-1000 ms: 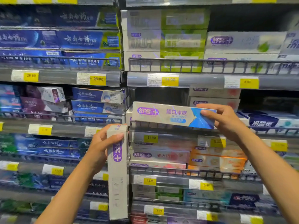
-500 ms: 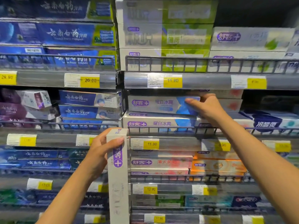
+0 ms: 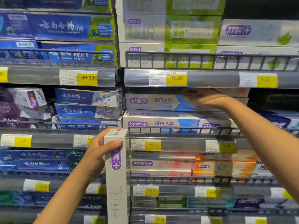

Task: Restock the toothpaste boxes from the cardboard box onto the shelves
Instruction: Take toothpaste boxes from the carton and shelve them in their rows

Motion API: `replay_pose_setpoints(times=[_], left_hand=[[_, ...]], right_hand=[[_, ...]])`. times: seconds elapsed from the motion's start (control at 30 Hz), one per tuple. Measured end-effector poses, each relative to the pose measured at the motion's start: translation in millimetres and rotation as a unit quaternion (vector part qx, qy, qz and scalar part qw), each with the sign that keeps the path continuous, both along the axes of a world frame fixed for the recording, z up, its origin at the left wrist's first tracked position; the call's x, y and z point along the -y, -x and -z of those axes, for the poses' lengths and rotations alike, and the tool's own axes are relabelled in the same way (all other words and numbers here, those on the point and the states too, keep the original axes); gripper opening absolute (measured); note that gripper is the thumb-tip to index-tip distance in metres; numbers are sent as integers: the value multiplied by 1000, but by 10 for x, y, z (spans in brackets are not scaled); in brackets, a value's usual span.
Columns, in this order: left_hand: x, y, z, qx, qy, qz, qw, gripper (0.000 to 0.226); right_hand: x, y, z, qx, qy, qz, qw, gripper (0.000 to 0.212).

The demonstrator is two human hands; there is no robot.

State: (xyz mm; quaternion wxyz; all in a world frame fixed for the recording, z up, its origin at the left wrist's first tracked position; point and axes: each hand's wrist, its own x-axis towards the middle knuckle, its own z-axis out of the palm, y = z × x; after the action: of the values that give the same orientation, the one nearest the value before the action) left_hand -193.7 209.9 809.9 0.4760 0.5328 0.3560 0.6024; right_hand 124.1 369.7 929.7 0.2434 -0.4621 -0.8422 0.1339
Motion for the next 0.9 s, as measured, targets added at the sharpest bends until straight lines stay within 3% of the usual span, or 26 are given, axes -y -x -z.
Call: replay_pose_setpoints(times=[0.27,0.43,0.63,0.73,0.83,0.9], left_hand=[[-5,8,32,-7,-5,-8,1000,36],[12,12,38,-6,-8,-5,1000,57],[57,-80,-59,0,-14,5,1000,55],[80,-173,-144,0,-22,14,1000,63],[117,-347,-255,11,-30,19,999,88],[138,-475,-337,53,-31,31,998,84]], right_hand=[[-81,-32,72,16,-28,-14,999,41],[-86,-62,91,5,-23,-20,1000,40],[-38,-56,69,25,-36,-7,999,44],[200,6,132,-45,-47,55,996,52],[674,152,416,-135,-169,23,976,44],[1001,320,630,-221,-80,-68,970,34]])
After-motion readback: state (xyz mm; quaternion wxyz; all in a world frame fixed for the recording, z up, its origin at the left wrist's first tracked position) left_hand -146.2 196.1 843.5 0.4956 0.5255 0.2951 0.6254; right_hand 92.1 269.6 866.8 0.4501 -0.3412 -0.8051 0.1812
